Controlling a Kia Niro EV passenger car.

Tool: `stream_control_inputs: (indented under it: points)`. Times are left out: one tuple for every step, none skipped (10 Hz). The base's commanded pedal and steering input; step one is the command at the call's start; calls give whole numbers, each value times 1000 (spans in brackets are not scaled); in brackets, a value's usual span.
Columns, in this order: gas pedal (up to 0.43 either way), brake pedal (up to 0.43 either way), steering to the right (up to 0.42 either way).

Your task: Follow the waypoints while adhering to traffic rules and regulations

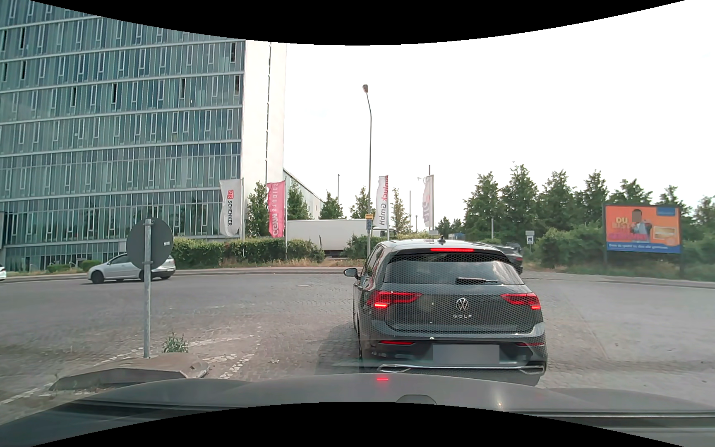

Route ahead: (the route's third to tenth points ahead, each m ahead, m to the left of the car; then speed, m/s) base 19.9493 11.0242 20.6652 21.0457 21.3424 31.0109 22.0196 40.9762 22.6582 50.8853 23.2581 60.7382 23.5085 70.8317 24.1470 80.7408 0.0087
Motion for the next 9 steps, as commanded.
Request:
stream_control_inputs:
  points:
    - [0,244,-6]
    - [0,250,-7]
    - [0,250,-6]
    - [0,256,-6]
    - [0,256,-6]
    - [0,256,-6]
    - [0,256,-6]
    - [0,256,-6]
    - [0,256,-6]
